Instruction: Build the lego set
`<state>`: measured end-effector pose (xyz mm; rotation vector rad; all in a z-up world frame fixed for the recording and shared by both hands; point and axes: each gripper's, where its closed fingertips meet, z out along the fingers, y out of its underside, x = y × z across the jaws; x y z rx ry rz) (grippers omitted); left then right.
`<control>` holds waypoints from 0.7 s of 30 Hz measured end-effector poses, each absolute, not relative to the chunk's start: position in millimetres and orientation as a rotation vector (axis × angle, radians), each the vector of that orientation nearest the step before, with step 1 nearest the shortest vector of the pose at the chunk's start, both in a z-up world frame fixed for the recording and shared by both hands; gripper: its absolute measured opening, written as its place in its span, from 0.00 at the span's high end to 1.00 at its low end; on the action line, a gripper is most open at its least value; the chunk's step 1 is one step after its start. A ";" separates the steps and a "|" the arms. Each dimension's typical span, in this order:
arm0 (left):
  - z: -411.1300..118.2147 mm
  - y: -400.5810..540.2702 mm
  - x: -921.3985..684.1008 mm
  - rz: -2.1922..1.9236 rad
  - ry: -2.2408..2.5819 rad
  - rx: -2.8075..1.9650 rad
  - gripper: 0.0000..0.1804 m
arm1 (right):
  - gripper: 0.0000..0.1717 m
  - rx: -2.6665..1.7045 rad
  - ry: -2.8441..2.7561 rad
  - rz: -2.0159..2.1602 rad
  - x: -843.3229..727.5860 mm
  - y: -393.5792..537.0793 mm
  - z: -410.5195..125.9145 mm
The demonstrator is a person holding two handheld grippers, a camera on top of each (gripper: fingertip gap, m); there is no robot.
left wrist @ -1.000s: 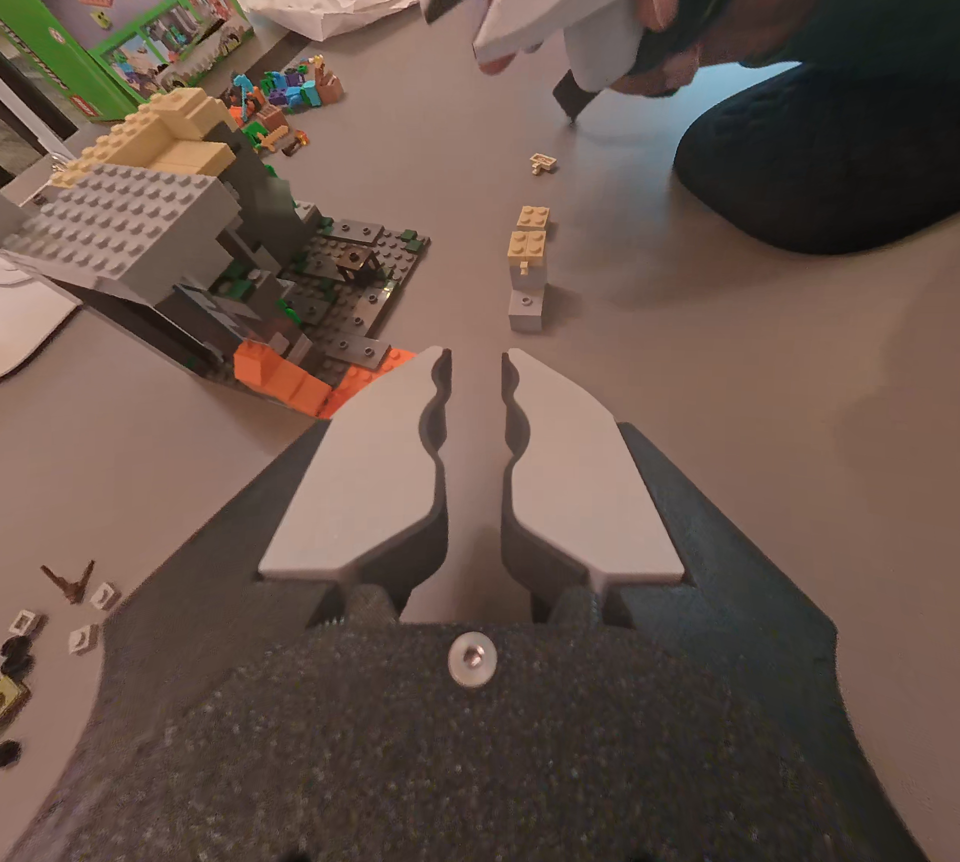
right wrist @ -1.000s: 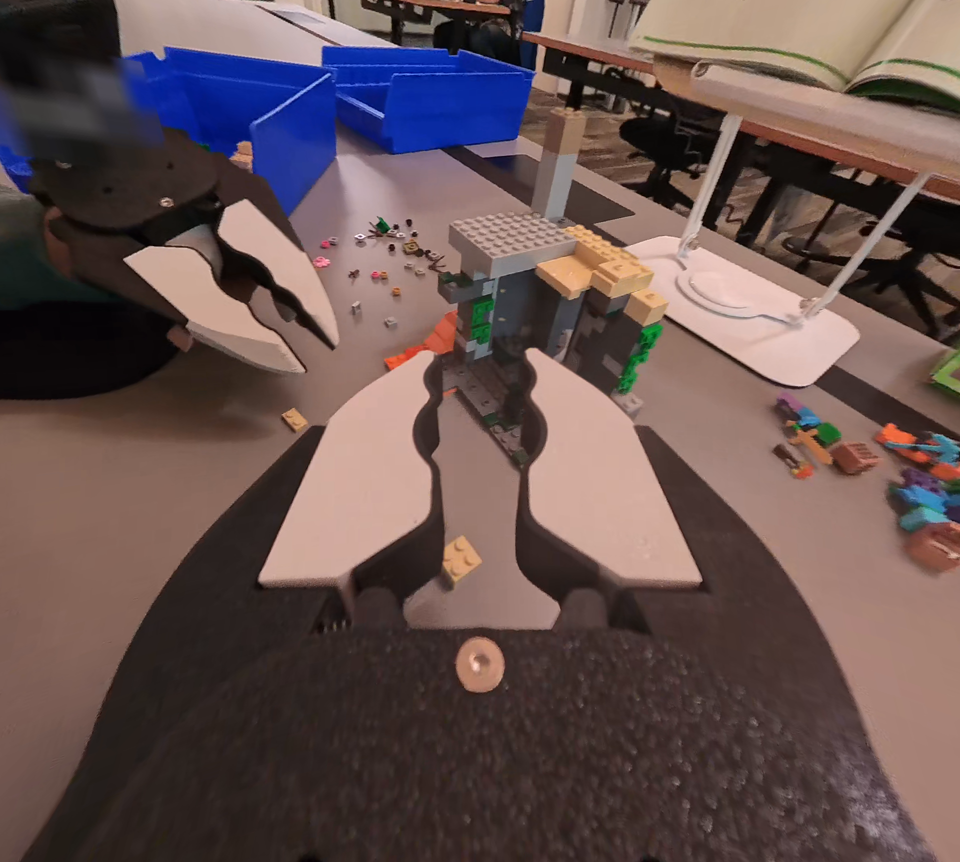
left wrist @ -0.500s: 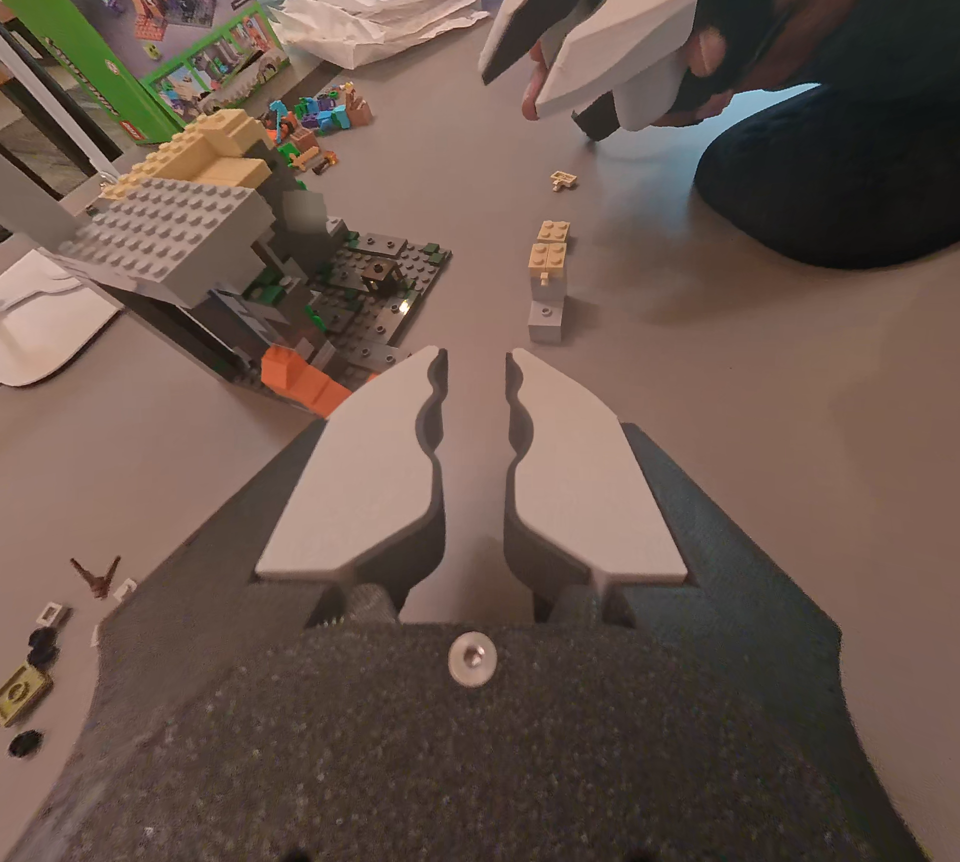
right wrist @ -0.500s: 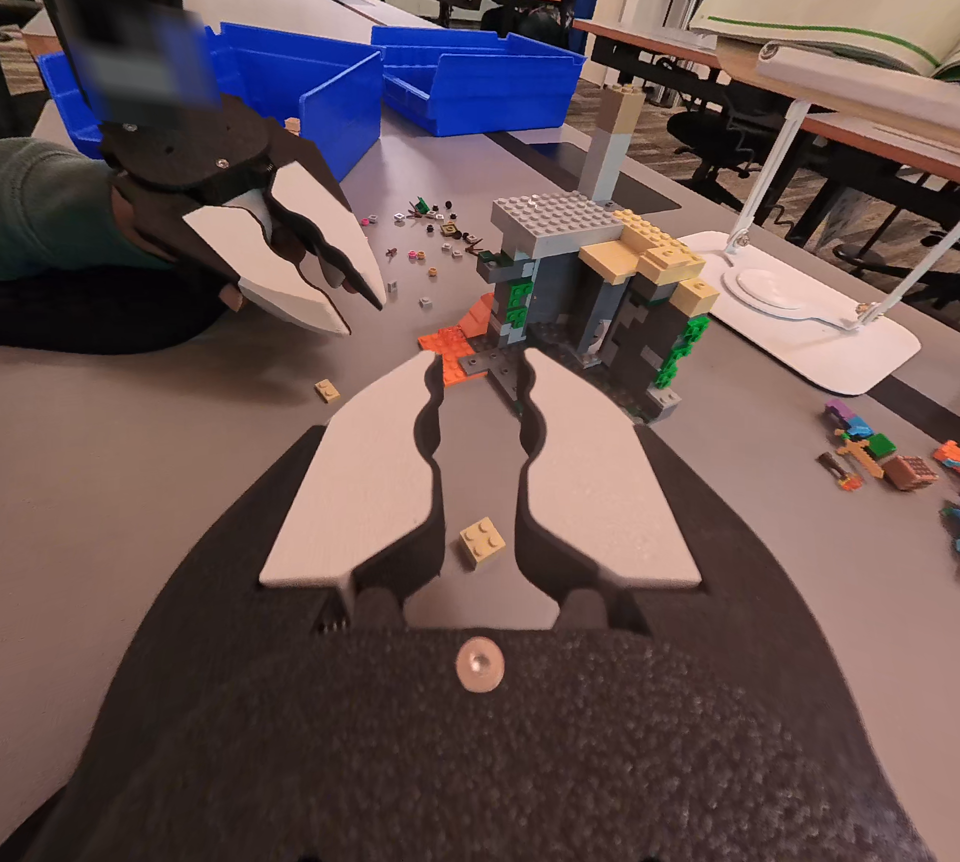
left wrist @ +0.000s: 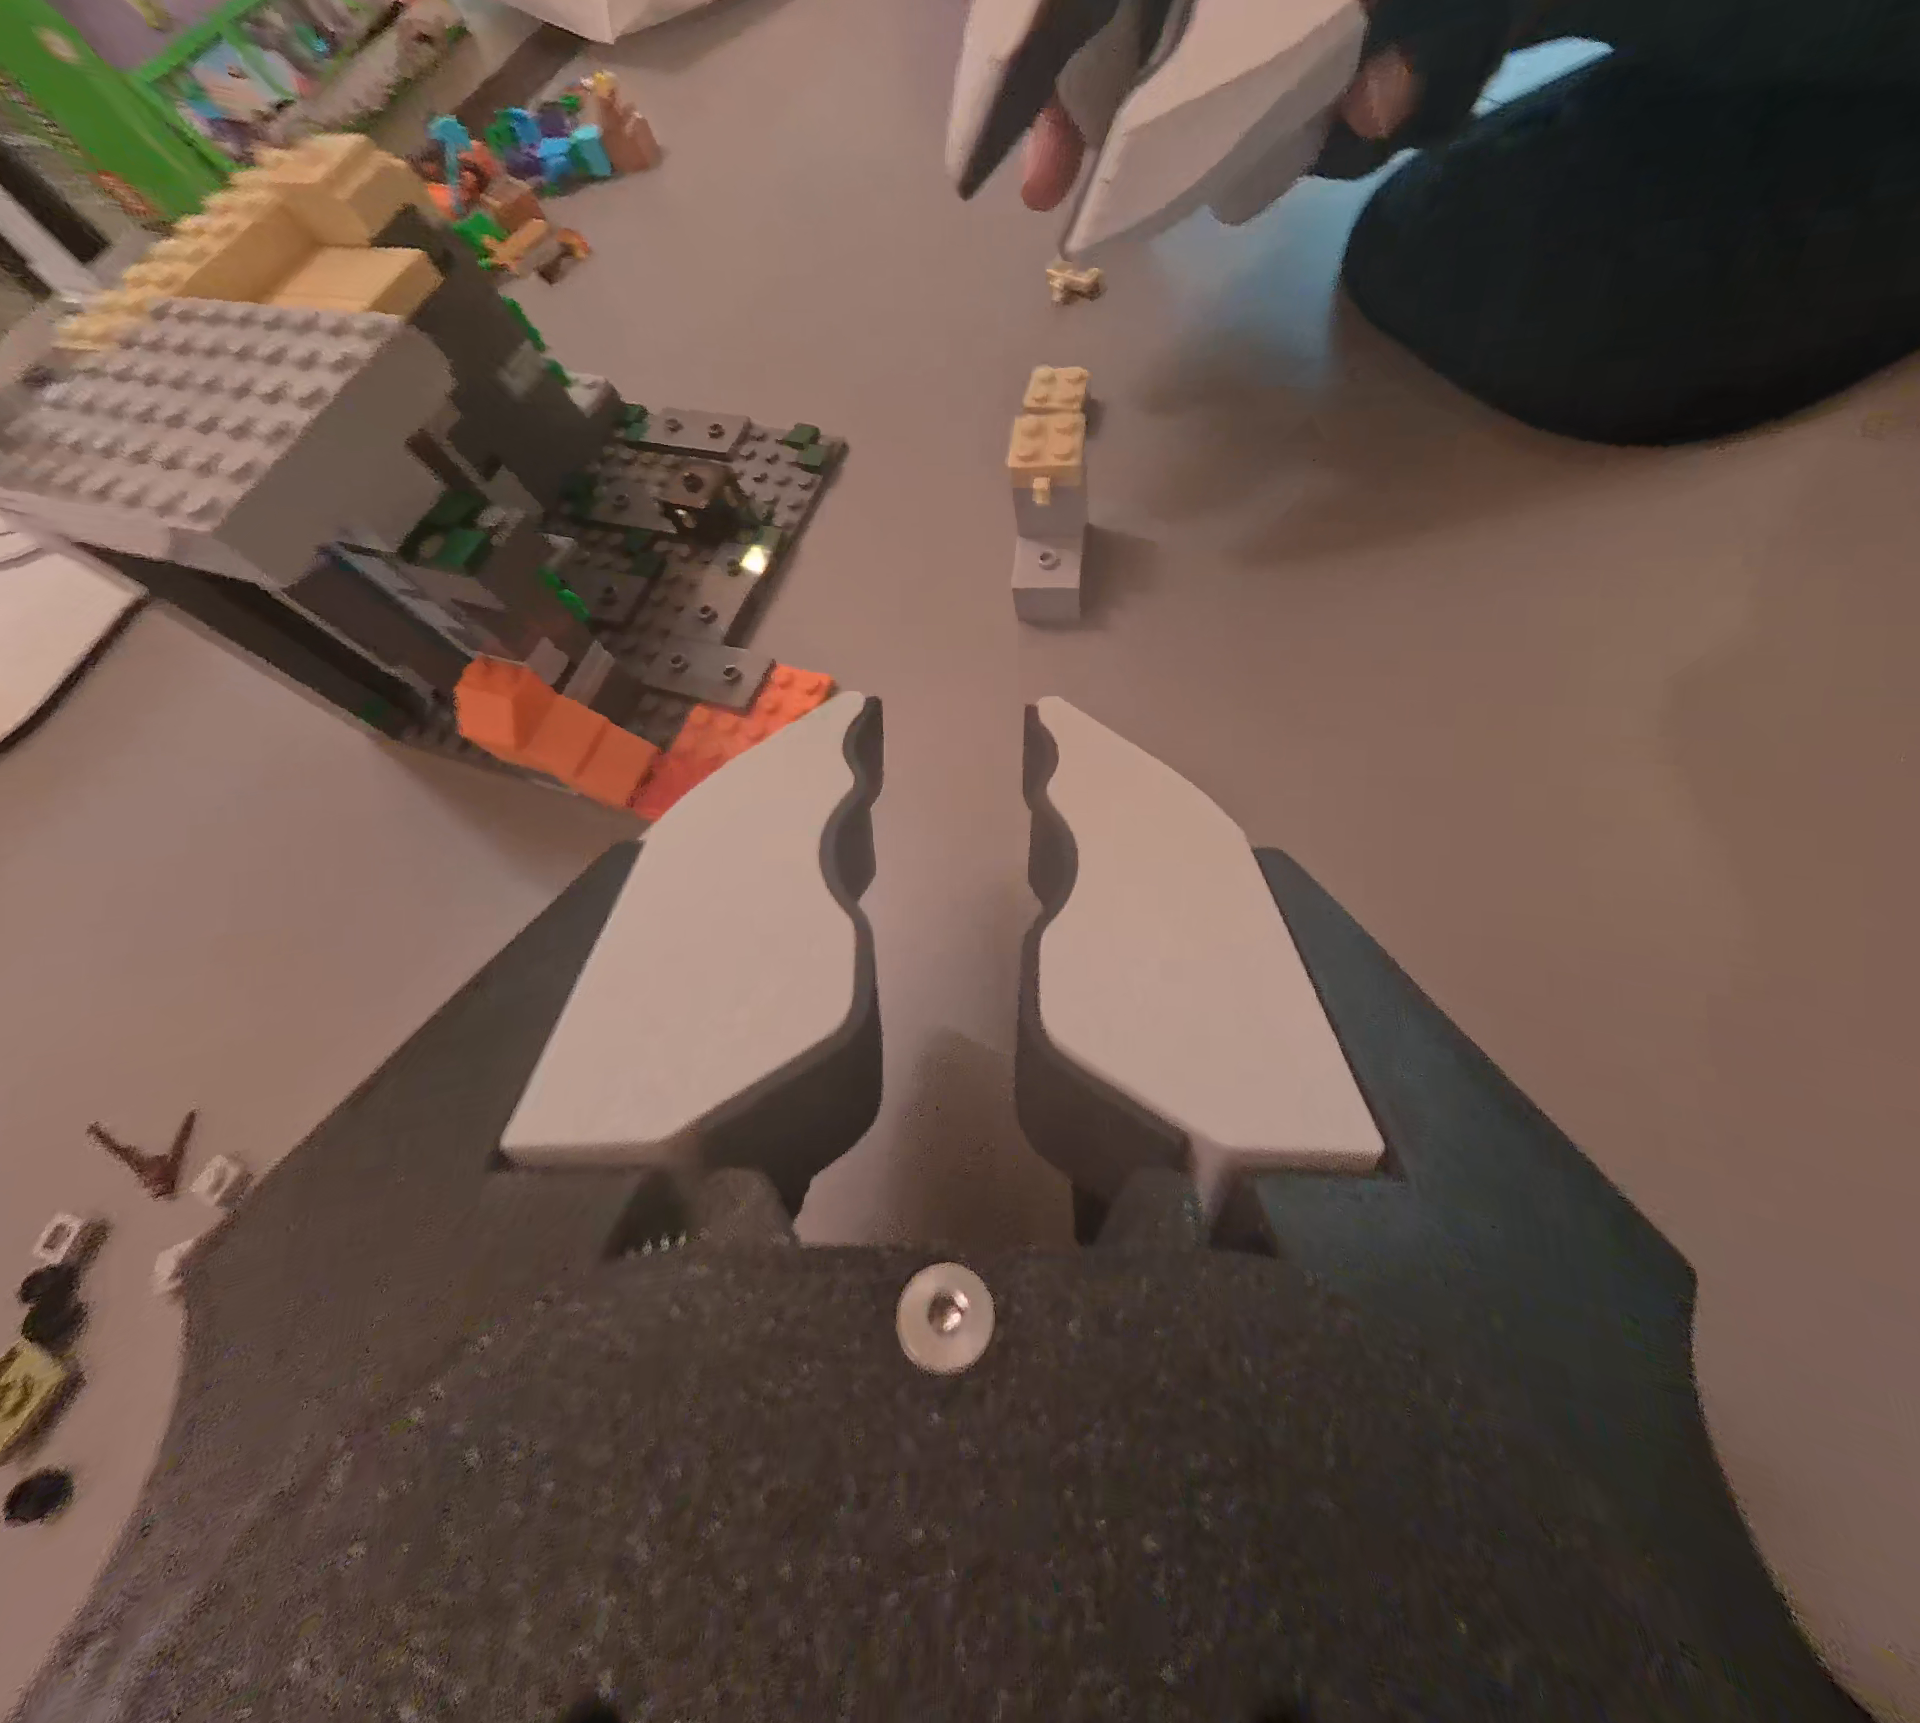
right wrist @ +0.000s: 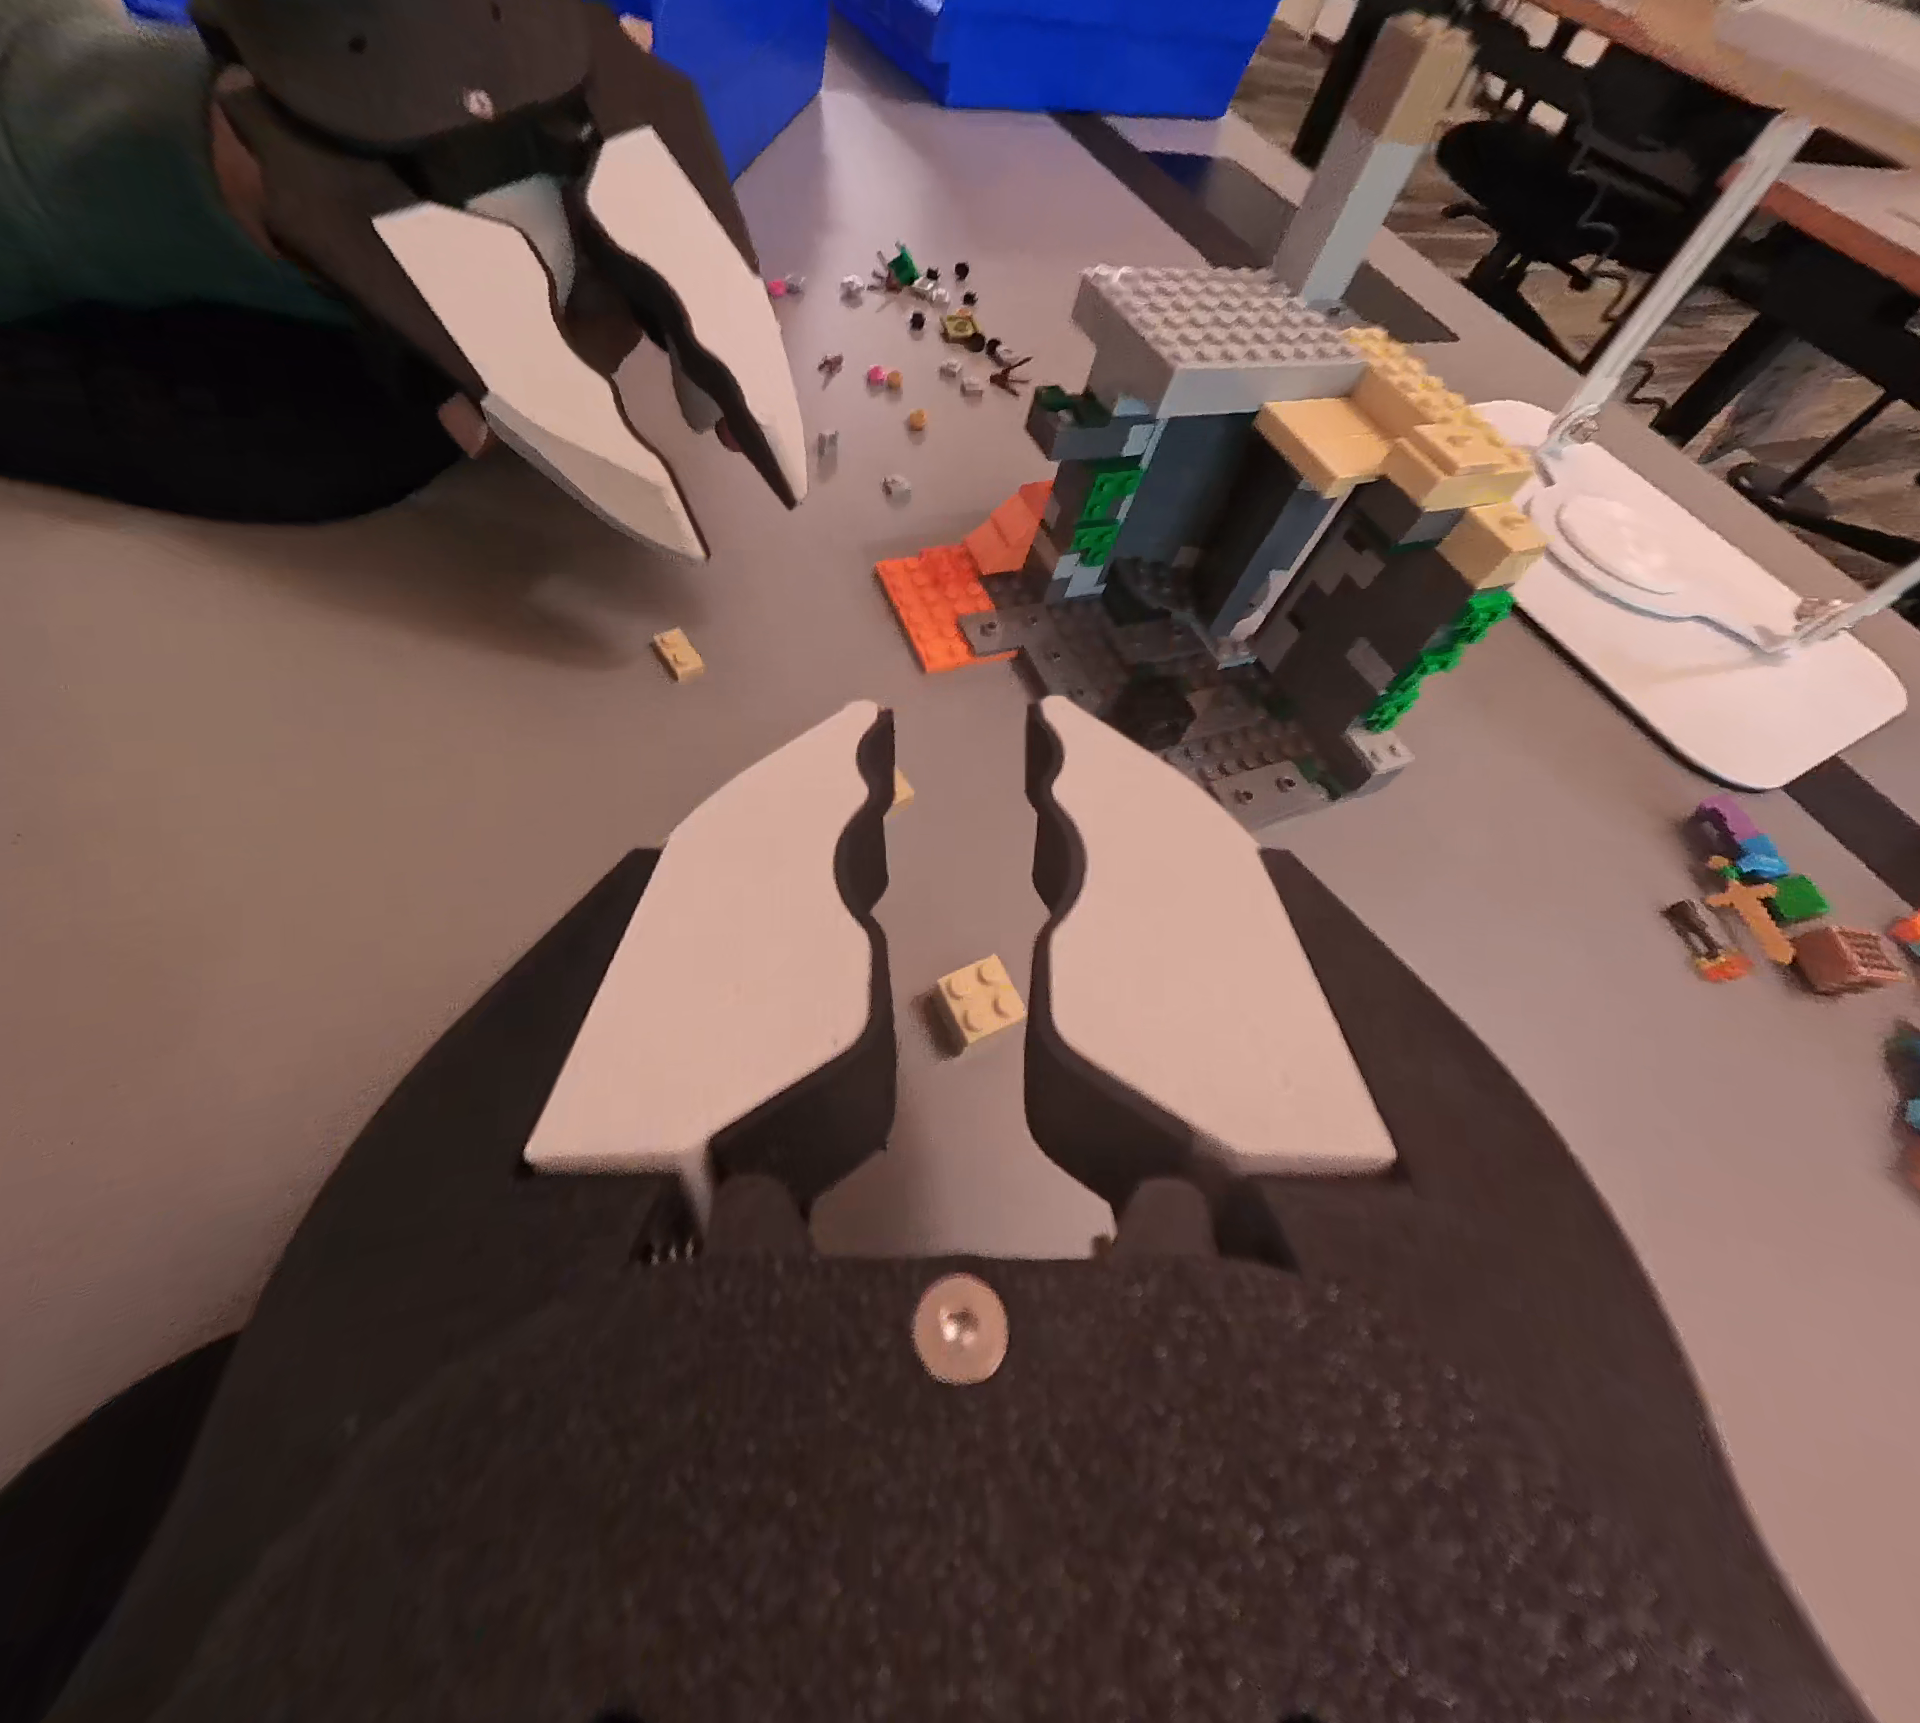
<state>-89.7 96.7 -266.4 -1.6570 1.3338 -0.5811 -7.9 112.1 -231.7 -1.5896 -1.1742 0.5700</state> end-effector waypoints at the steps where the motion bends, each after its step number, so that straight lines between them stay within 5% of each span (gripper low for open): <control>1: -270.4 92.6 -88.7 -0.588 1.373 -1.660 0.86 | 0.86 -1.601 -1.190 0.550 -8.2 112.2 -235.3; 17: -285.0 83.2 -85.9 -0.544 1.497 -1.670 0.87 | 0.85 -1.881 -1.534 0.317 25.7 116.7 -297.6; 21: -284.1 80.9 -87.4 -0.555 1.506 -1.672 0.88 | 0.90 -1.894 -1.652 0.340 24.2 103.8 -303.5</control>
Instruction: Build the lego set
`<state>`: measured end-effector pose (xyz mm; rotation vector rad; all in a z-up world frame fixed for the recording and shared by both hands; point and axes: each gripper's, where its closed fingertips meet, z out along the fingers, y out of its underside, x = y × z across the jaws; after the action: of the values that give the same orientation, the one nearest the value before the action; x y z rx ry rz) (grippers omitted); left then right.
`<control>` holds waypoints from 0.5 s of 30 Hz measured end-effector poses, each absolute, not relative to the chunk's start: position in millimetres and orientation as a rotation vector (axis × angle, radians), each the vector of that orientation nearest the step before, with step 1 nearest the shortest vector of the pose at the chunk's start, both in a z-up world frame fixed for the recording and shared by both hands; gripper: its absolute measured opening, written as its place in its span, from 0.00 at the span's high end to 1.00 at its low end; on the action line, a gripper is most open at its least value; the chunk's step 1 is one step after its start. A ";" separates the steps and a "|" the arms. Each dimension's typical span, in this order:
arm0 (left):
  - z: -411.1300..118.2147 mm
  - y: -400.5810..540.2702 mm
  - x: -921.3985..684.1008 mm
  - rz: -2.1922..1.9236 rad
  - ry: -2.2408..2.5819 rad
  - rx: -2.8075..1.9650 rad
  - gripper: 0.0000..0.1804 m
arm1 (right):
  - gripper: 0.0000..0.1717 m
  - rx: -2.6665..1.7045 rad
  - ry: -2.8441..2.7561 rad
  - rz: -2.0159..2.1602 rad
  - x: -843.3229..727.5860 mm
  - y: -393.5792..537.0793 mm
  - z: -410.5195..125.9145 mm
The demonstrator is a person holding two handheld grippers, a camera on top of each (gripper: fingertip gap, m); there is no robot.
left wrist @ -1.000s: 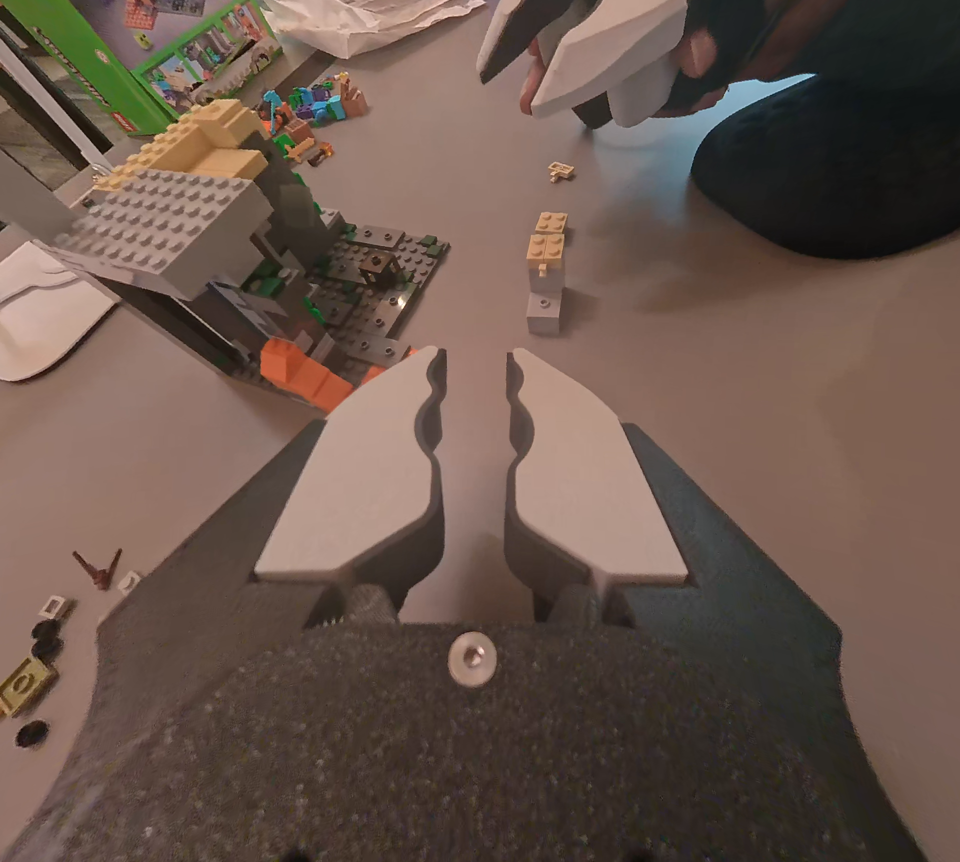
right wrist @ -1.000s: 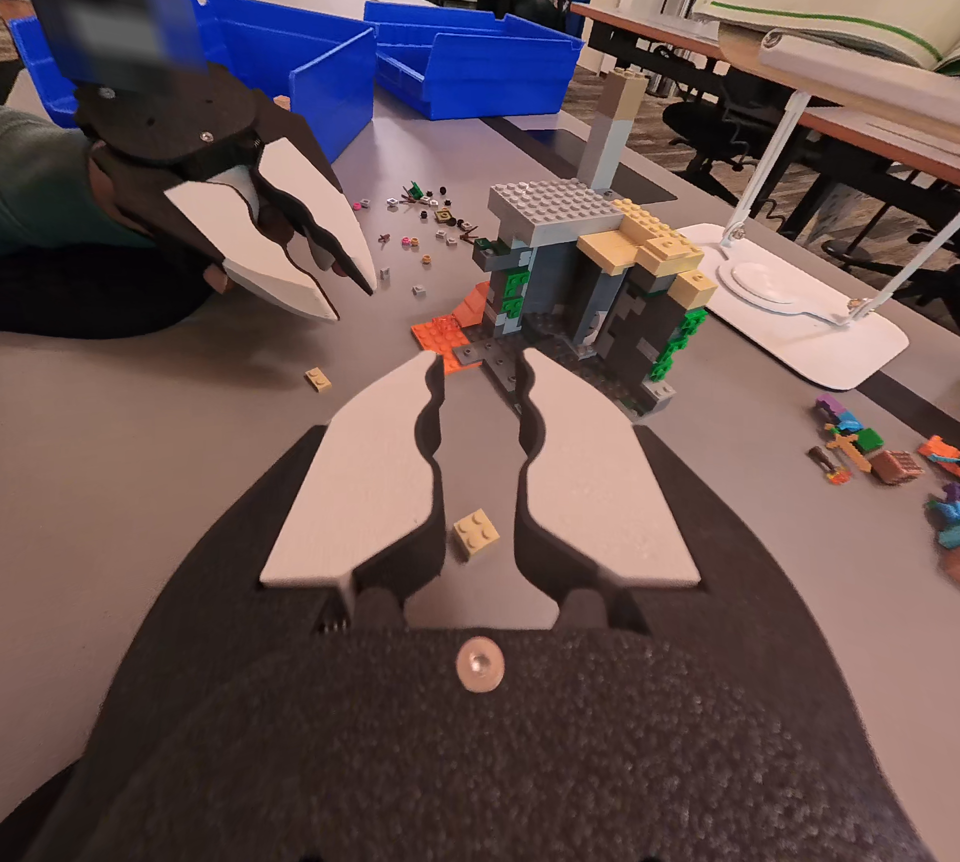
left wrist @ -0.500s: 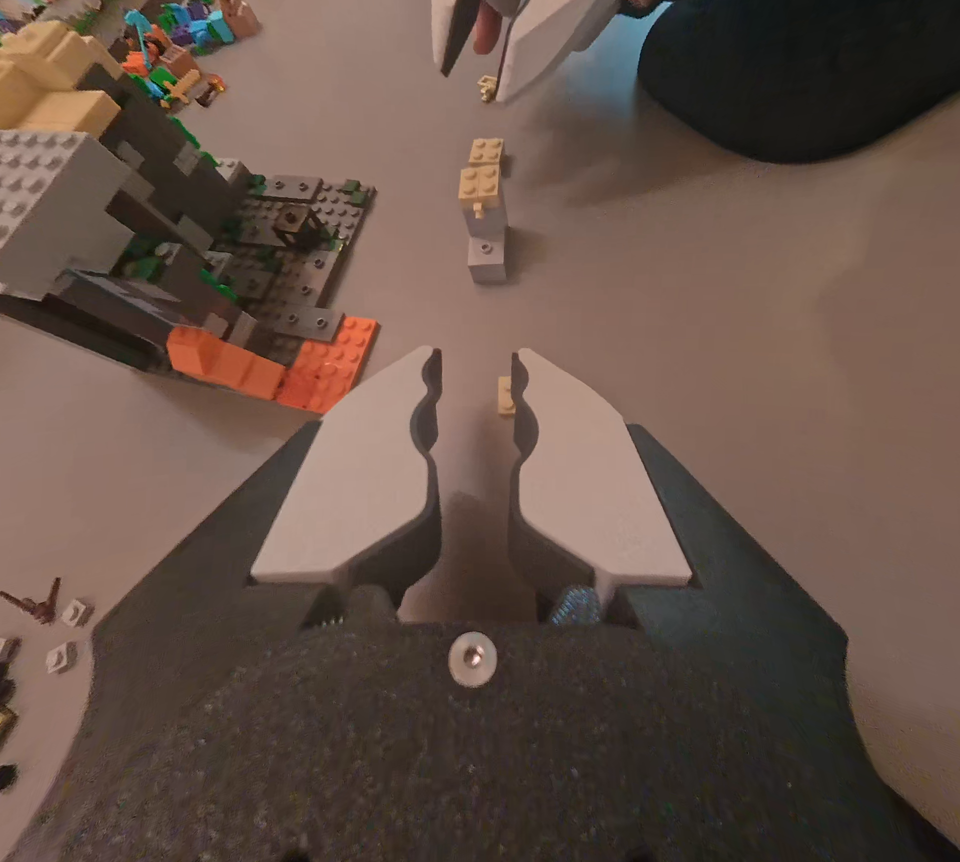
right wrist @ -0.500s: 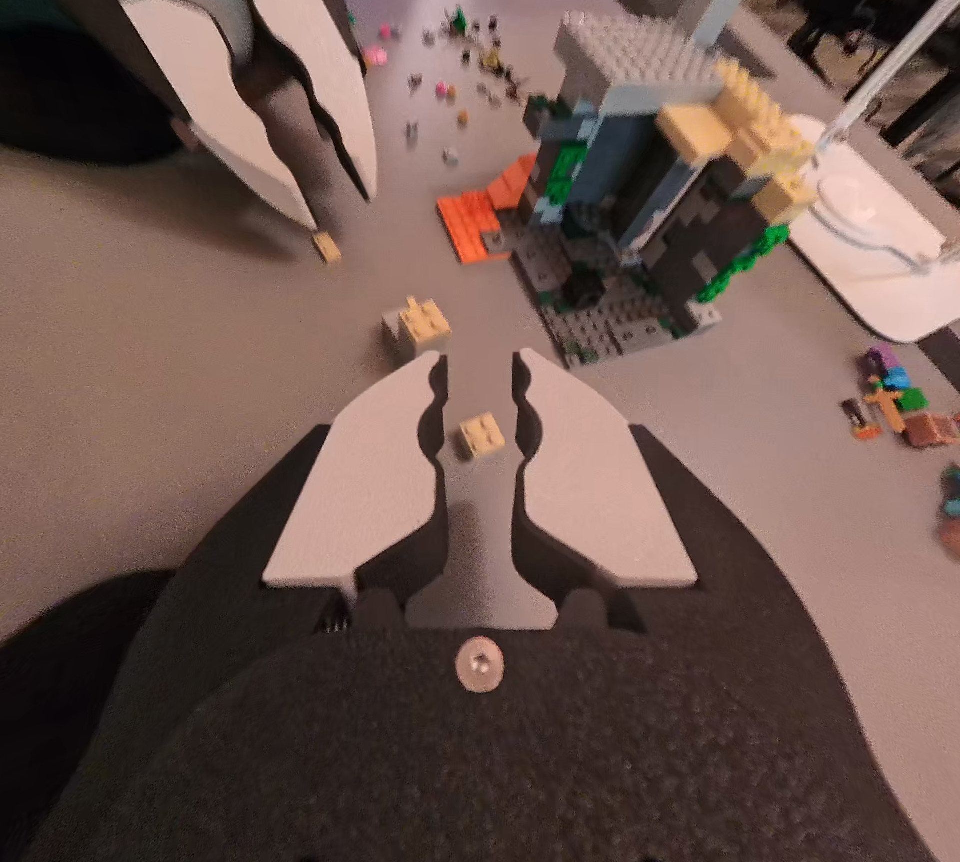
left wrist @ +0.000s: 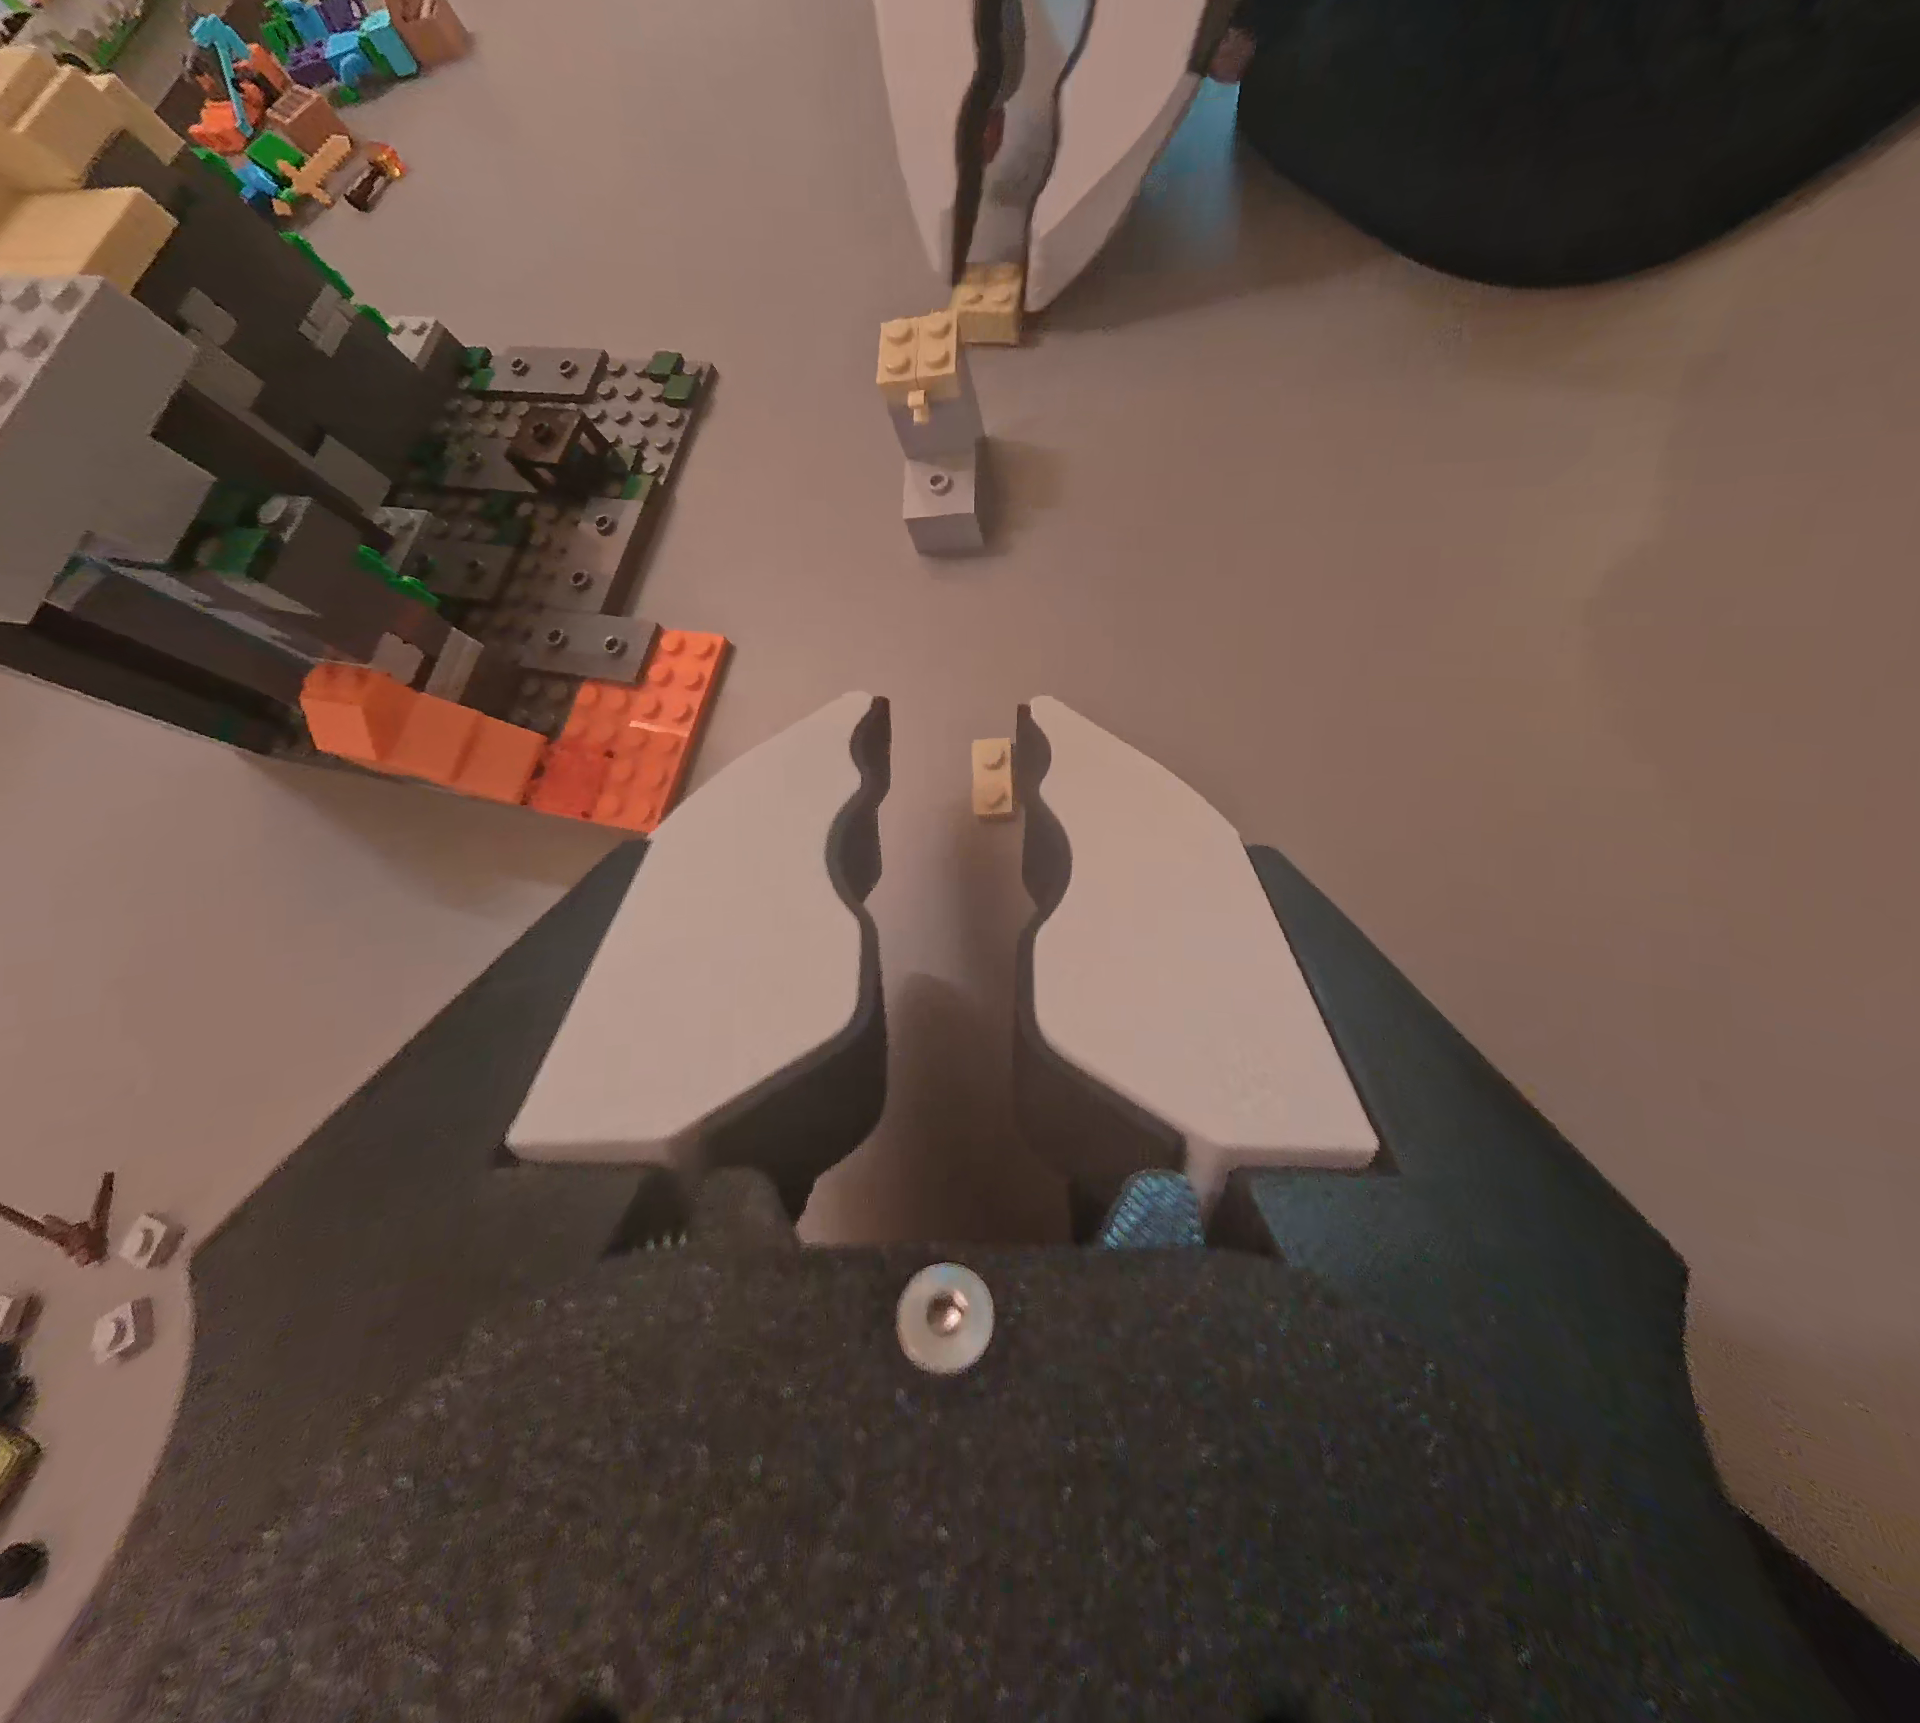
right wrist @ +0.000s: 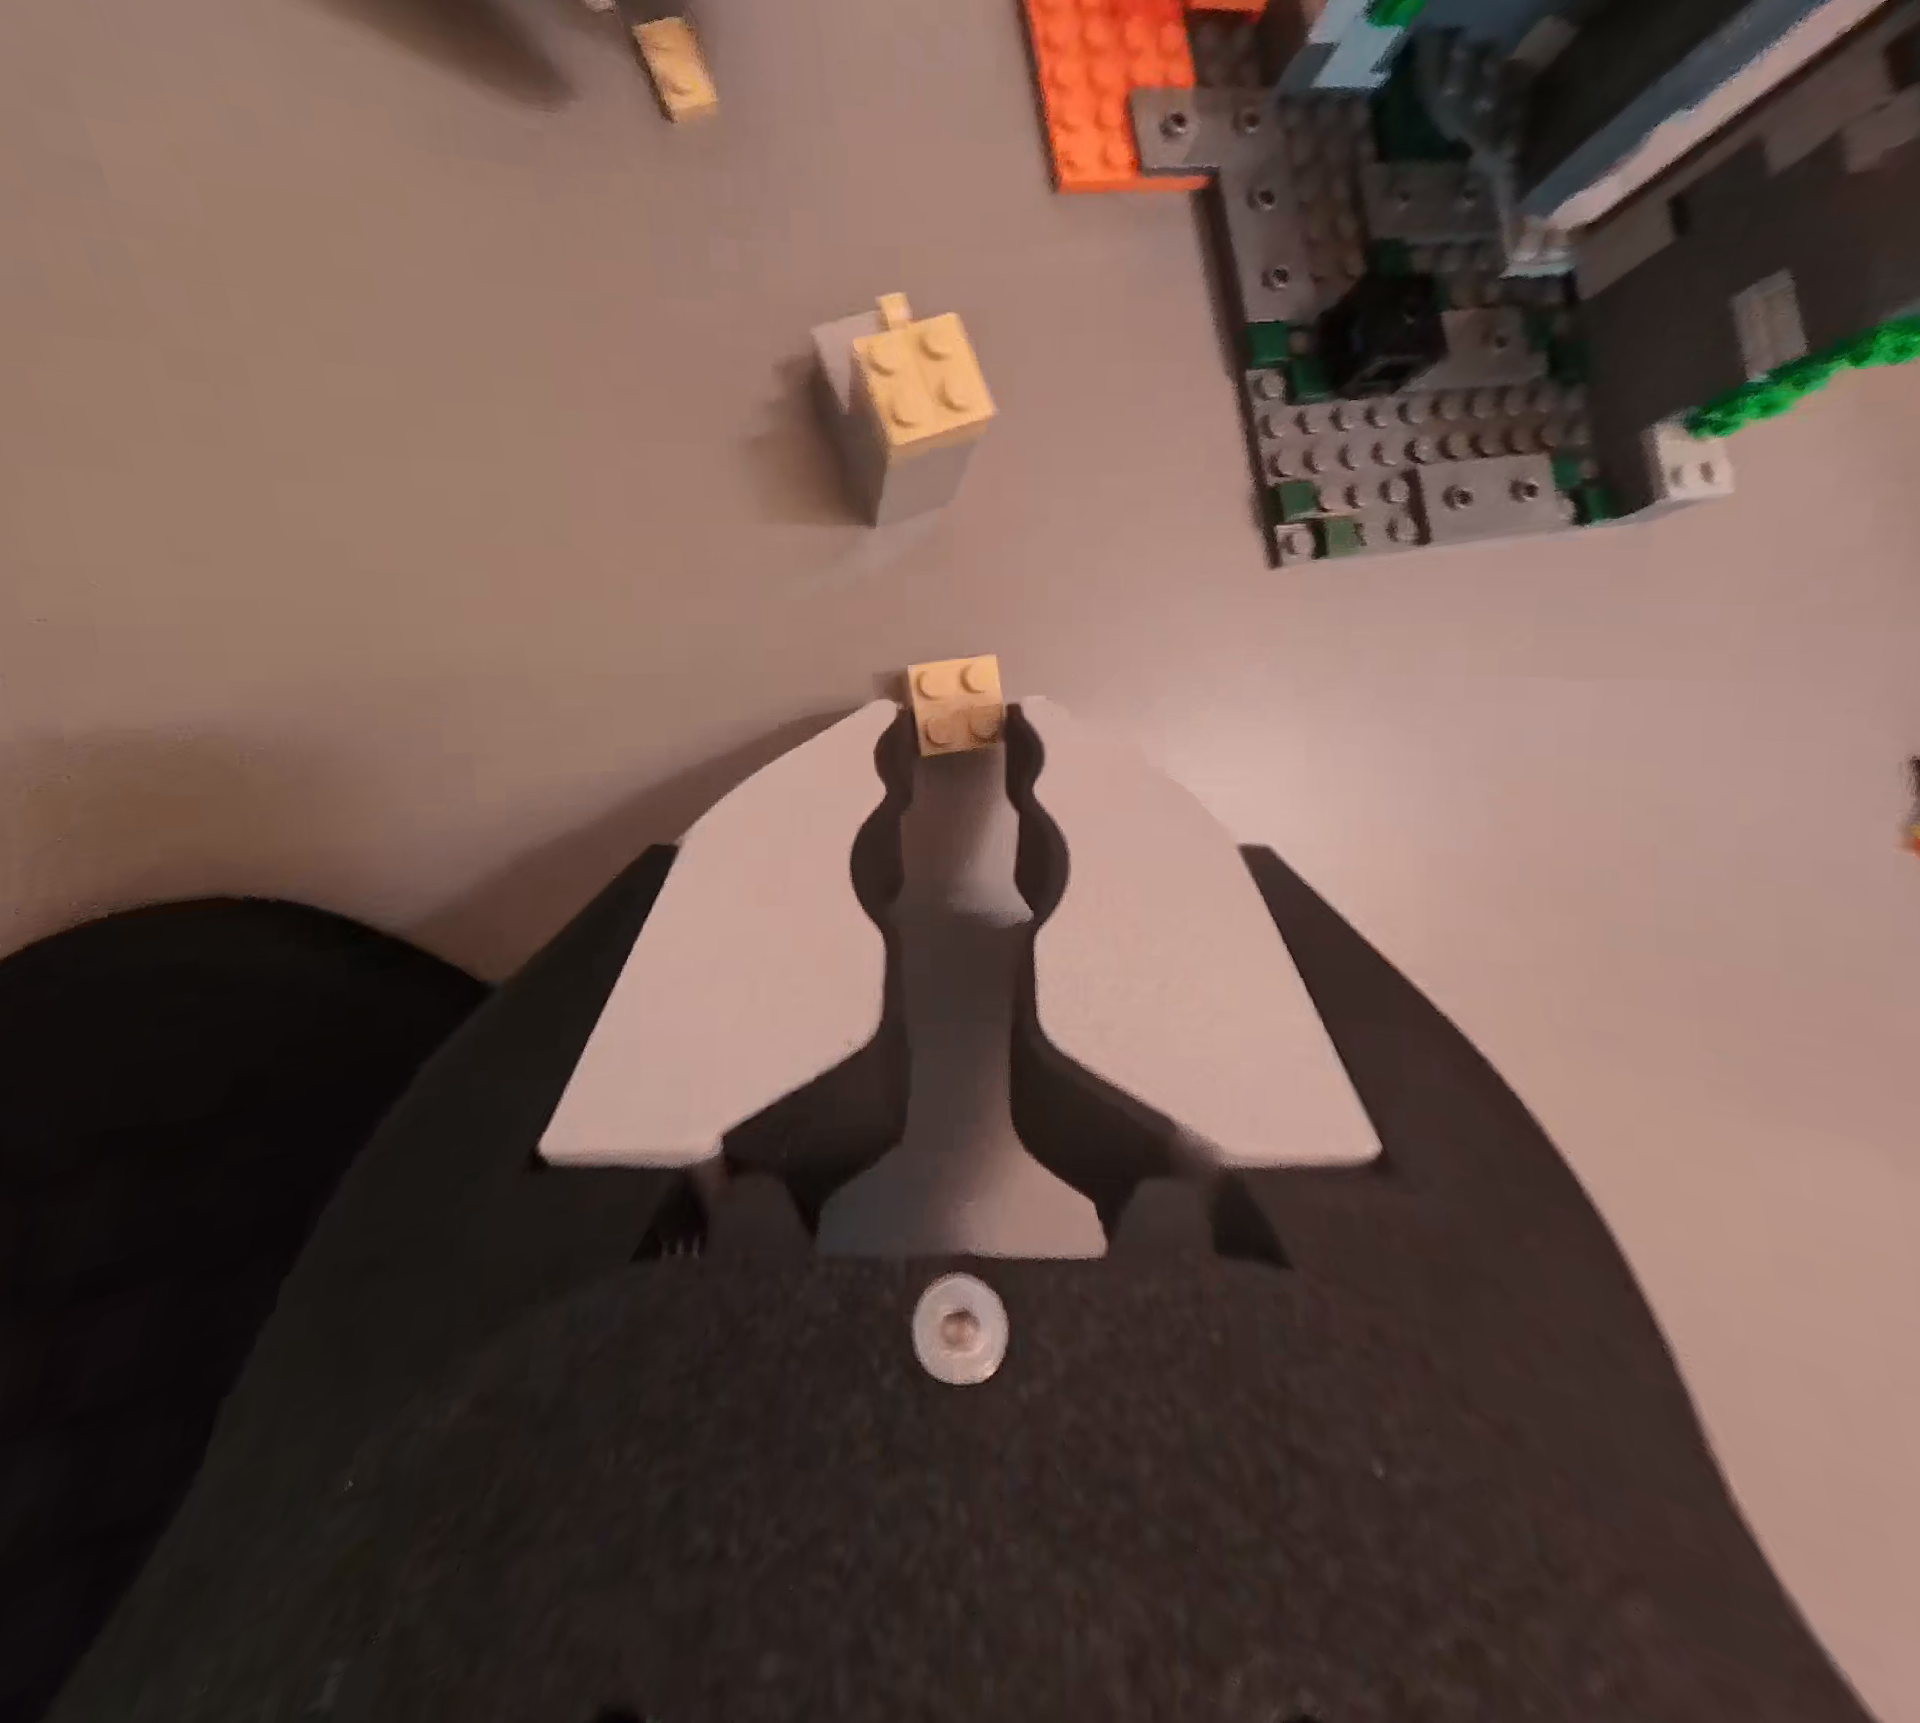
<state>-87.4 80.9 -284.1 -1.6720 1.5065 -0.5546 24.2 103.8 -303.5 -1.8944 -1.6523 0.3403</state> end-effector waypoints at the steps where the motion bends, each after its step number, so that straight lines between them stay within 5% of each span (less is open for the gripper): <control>1: -283.9 80.6 -88.0 -0.557 1.508 -1.675 0.88 | 0.91 -1.888 -1.685 0.342 23.9 97.1 -302.4; 15: -281.3 93.6 -102.9 -0.472 1.457 -1.710 0.89 | 0.90 -1.611 -1.958 0.406 -84.3 32.4 -304.2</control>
<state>-102.9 93.6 -281.3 -1.7099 1.4567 -0.4723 -84.3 32.4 -304.2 -1.6109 -1.9577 0.4065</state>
